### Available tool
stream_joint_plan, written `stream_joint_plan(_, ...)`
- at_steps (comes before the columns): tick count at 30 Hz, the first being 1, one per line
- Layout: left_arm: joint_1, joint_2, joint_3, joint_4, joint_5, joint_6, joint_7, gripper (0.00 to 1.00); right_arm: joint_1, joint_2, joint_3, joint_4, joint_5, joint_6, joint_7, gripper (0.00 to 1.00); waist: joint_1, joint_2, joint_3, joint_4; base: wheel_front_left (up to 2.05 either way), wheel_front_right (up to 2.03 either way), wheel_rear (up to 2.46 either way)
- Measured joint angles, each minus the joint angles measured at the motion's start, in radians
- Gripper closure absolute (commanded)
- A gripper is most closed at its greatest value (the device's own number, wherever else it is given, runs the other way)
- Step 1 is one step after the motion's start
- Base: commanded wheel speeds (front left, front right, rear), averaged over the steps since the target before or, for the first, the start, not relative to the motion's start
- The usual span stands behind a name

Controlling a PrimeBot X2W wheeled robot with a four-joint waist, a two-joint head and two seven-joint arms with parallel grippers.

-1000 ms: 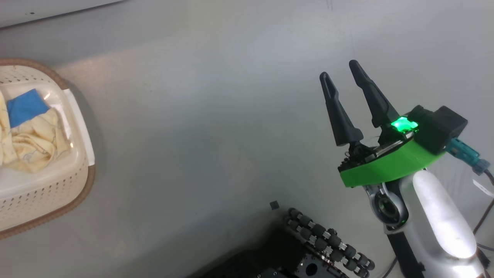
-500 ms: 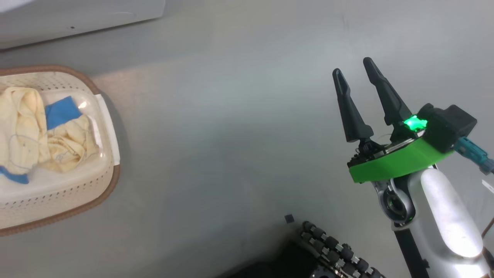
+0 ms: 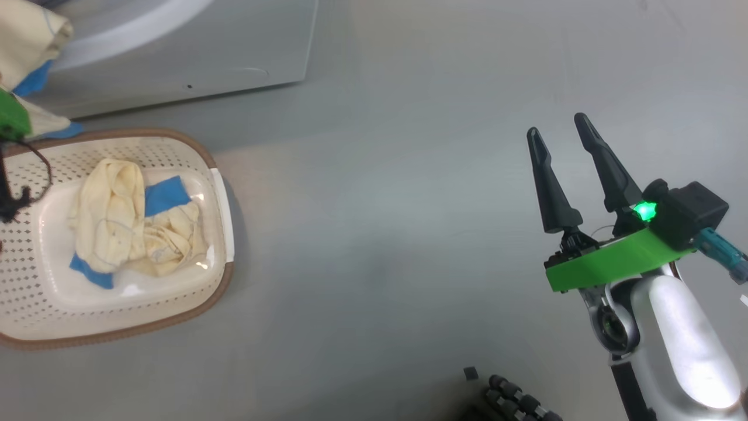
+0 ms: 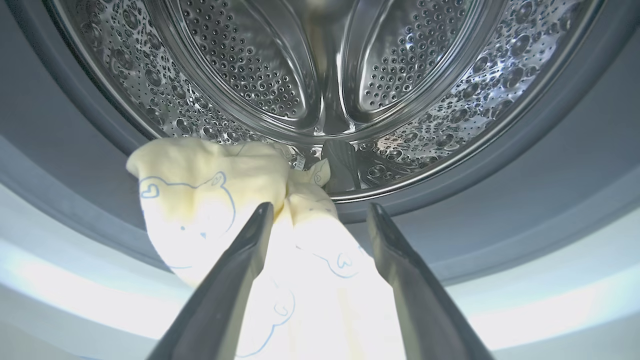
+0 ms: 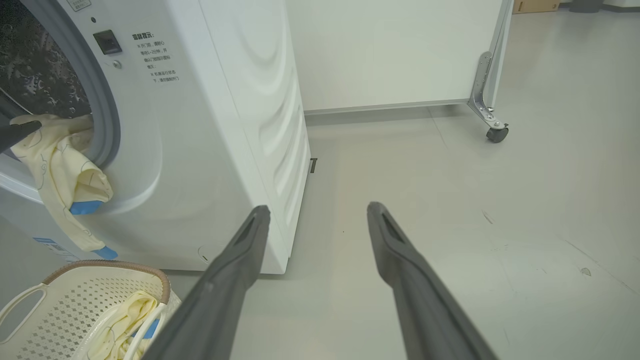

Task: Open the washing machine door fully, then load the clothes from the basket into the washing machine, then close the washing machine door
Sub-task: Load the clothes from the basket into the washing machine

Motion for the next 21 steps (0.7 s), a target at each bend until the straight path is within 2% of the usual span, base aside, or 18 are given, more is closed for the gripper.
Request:
stream_joint_plan(12, 0.421, -0.054, 0.001, -0.356, 0.026, 0.155, -0.012, 0.0, 0.059, 0.0, -0.028, 0.031, -0.063, 0.0, 0.0, 0.0, 0.0, 0.0, -0.148, 0.076, 0.0, 0.0, 0.0)
stream_joint_plan(14, 0.459, -0.058, 0.01, -0.384, 0.032, 0.156, -0.012, 0.0, 0.068, 0.0, -0.028, 0.033, -0.067, 0.0, 0.001, 0.0, 0.0, 0.0, -0.162, 0.081, 0.0, 0.0, 0.0)
stream_joint_plan(21, 0.741, -0.082, 0.061, -0.579, 0.072, 0.163, -0.012, 0.0, 0.112, 0.0, -0.042, 0.028, -0.091, 0.0, 0.034, 0.0, 0.0, 0.0, -0.265, 0.119, 0.0, 0.0, 0.0)
